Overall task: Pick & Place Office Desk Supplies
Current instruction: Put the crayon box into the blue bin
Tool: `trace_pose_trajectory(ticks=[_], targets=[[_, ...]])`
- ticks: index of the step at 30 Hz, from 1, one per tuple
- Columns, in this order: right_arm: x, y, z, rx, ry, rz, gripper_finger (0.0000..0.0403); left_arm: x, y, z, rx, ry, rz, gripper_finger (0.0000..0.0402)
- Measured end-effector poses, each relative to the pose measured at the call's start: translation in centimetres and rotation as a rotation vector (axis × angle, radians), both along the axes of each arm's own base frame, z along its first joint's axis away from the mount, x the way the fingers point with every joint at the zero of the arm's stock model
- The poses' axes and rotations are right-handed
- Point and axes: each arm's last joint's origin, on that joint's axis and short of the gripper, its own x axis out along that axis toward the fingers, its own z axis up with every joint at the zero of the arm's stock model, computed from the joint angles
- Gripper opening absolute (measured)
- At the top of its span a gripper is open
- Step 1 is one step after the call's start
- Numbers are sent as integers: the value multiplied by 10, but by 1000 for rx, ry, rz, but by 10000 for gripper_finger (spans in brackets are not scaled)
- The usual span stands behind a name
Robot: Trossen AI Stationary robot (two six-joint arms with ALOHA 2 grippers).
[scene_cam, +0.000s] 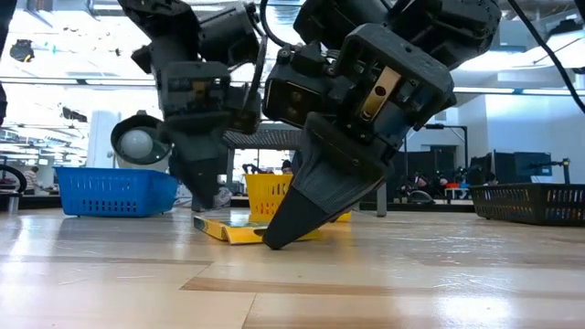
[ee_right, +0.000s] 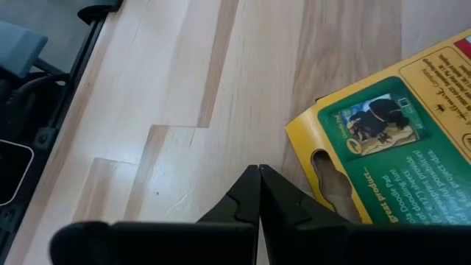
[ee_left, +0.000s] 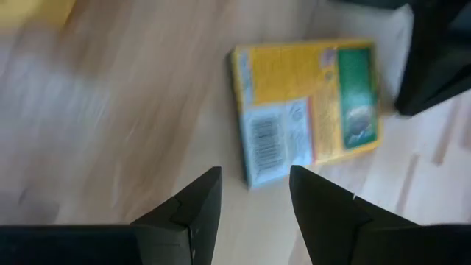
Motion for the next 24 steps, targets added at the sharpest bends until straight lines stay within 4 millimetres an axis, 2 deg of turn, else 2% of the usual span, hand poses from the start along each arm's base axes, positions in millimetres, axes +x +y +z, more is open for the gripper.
trace_pose_trajectory(ticks=[13, 24], targets=[[1, -4, 0, -8, -1, 6, 0, 13, -3, -17, -74, -44, -41, 159], [1, -4, -1, -12, -3, 12, 0, 16, -4, -19, -89, -64, -47, 159]])
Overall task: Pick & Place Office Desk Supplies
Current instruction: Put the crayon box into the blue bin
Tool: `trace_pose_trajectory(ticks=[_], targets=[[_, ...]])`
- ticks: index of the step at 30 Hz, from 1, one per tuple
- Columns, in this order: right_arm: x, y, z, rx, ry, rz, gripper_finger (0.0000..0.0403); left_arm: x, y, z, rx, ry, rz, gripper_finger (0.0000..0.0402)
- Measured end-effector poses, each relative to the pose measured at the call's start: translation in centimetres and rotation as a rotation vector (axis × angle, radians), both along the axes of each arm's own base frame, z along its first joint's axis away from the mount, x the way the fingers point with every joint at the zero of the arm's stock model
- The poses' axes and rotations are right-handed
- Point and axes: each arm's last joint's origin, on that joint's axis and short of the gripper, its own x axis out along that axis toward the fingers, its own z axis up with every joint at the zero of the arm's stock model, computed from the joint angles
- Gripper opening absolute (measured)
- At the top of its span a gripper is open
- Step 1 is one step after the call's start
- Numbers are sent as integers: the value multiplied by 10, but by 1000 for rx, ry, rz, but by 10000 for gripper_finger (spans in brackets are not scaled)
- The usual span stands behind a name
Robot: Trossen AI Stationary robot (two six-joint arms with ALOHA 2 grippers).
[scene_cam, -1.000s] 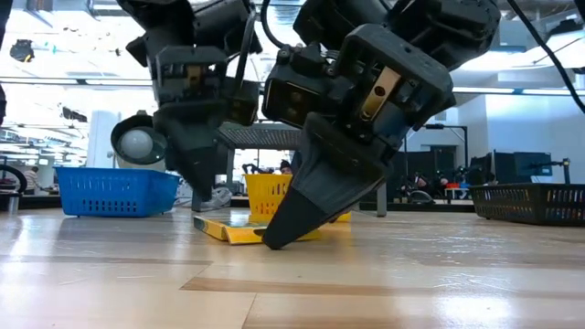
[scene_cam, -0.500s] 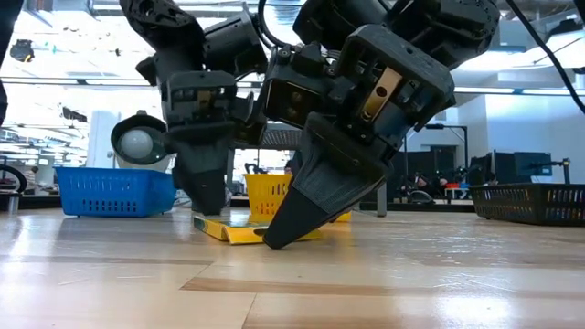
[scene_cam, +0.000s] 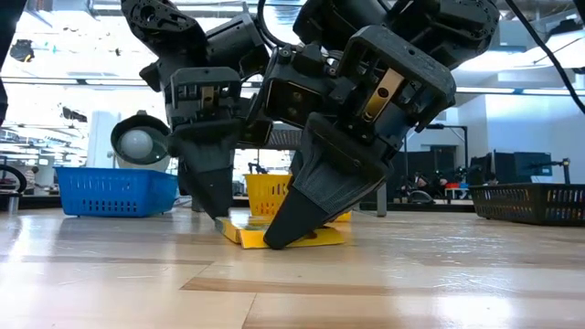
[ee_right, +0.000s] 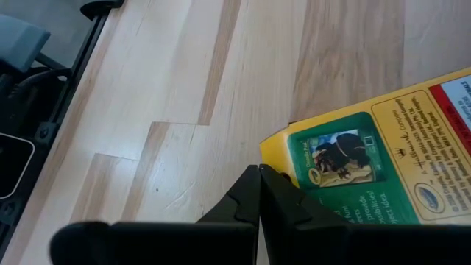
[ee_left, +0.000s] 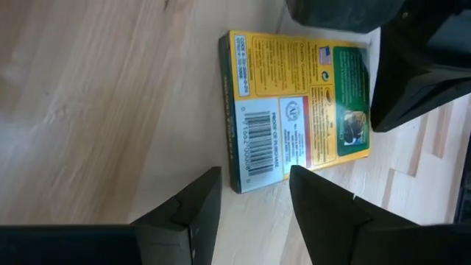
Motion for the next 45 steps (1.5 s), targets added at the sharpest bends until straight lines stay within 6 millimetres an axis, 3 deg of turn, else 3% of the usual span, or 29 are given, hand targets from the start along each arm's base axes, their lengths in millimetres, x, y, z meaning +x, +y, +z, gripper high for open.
trace_pose_trajectory(ticks=[6, 18, 25, 33, 41, 45], targets=[[0, 0, 0, -2, -1, 8, 0, 2, 0, 1, -8, -24, -8, 154], [0, -3, 0, 4, 1, 22, 0, 4, -1, -2, -10, -43, -34, 76], [-1, -2, -1, 4, 5, 33, 0, 7, -3, -13, -78, -33, -73, 59], [-1, -1, -1, 7, 10, 40, 0, 8, -5, -12, -124, -50, -100, 30], [-1, -1, -1, 8, 12, 40, 0, 8, -5, -11, -126, -57, -100, 38], [-1, -1, -1, 7, 12, 39, 0, 8, -5, -11, -126, -54, -99, 8]])
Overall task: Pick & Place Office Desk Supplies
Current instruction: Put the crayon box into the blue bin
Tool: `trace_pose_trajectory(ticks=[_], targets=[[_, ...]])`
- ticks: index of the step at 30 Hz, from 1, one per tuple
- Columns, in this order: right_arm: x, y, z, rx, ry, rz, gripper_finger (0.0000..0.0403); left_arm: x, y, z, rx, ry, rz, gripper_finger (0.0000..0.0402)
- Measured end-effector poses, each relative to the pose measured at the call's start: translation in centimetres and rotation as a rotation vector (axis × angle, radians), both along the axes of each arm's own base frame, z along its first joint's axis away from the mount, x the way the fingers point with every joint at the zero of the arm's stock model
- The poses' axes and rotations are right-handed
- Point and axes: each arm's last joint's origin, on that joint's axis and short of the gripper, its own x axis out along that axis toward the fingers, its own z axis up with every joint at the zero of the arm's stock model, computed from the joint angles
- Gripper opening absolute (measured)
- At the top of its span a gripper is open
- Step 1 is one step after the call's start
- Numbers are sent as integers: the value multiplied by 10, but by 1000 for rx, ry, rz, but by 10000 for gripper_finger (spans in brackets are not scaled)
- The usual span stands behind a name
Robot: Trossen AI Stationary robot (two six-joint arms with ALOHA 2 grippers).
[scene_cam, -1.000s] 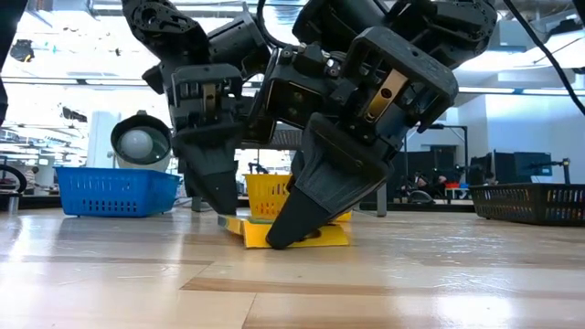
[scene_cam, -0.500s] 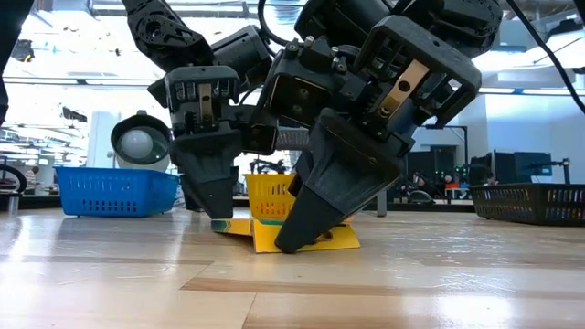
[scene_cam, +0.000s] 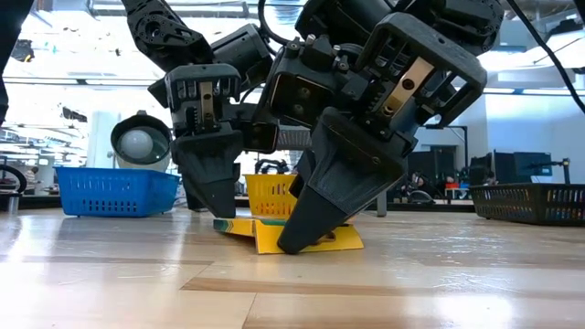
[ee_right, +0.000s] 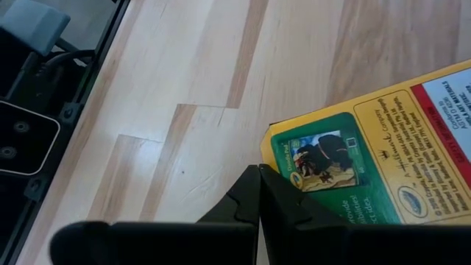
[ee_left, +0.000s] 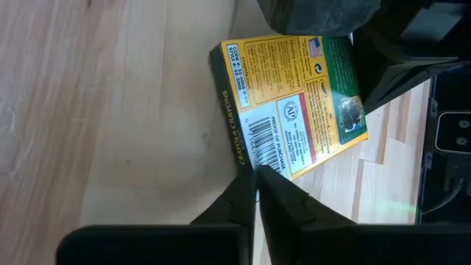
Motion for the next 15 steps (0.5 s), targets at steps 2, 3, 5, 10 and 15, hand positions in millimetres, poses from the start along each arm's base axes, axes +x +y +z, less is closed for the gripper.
trace_pose_trajectory(ticks=[2, 3, 5, 10, 15], targets=[[0, 0, 0, 0, 0, 0, 0, 0, 0, 0, 0, -1, -1, 5], [0, 0, 0, 0, 0, 0, 0, 0, 0, 0, -5, 0, -3, 3], [0, 0, 0, 0, 0, 0, 0, 0, 0, 0, -15, 4, -9, 1], [0, -1, 2, 12, 2, 10, 0, -2, -1, 6, -33, 0, -15, 1], [-2, -4, 11, 41, 11, 30, 0, -5, -1, 26, -46, -50, -27, 0]])
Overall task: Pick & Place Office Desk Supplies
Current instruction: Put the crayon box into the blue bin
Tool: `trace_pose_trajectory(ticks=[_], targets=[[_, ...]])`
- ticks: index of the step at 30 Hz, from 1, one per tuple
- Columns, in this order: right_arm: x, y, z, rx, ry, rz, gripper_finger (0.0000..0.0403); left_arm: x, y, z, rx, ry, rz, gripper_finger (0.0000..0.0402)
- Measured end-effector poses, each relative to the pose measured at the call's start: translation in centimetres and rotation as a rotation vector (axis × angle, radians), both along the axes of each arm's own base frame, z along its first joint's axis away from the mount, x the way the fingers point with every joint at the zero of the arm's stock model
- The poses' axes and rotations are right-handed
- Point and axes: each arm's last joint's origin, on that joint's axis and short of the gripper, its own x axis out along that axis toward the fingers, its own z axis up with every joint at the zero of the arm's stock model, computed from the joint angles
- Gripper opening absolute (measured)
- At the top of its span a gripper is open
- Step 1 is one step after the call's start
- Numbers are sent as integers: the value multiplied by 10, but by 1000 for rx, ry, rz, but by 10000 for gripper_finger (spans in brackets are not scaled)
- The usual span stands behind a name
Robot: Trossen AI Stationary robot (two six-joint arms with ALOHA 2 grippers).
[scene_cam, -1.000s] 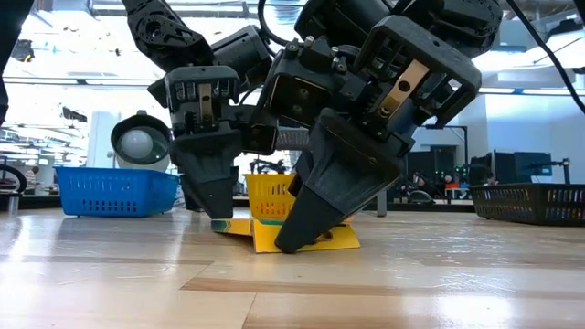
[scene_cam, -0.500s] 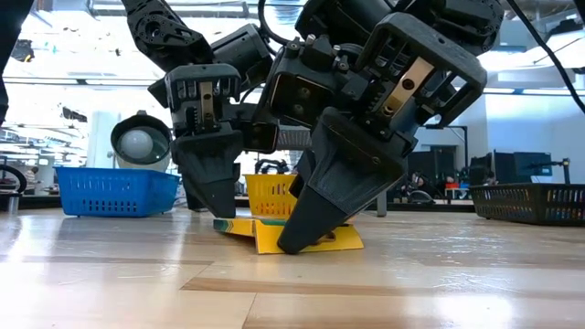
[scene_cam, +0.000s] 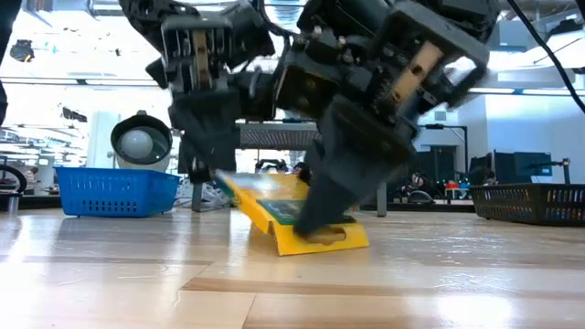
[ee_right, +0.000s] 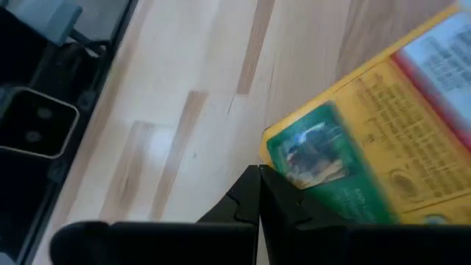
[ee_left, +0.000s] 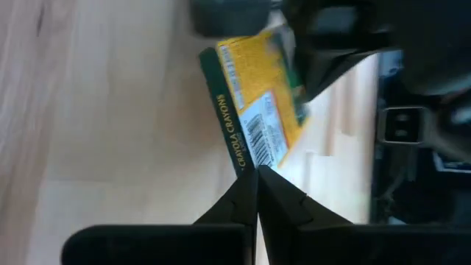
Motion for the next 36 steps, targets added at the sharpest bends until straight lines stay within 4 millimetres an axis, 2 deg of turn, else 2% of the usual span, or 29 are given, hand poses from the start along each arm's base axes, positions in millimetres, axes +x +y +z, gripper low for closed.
trace_pose_trajectory(ticks=[5, 14, 17, 20, 25, 36], targets=[[2, -1, 8, 29, -30, 27, 20, -4, 0, 13, 23, -19, 11, 0], [3, -10, 15, 53, -19, 0, 135, -5, 1, 12, 38, -2, 20, 0], [3, -16, 21, 61, -12, -27, 159, -6, 1, 12, 39, 10, 19, 0], [3, -17, 25, 61, -19, -51, 167, -7, 0, 11, 40, 19, 15, 0], [0, -12, 22, 8, -4, -62, 144, -7, -1, 11, 43, 18, 13, 2], [-8, 9, 21, -3, 22, -12, 28, 0, -1, 7, 62, -33, 50, 42]])
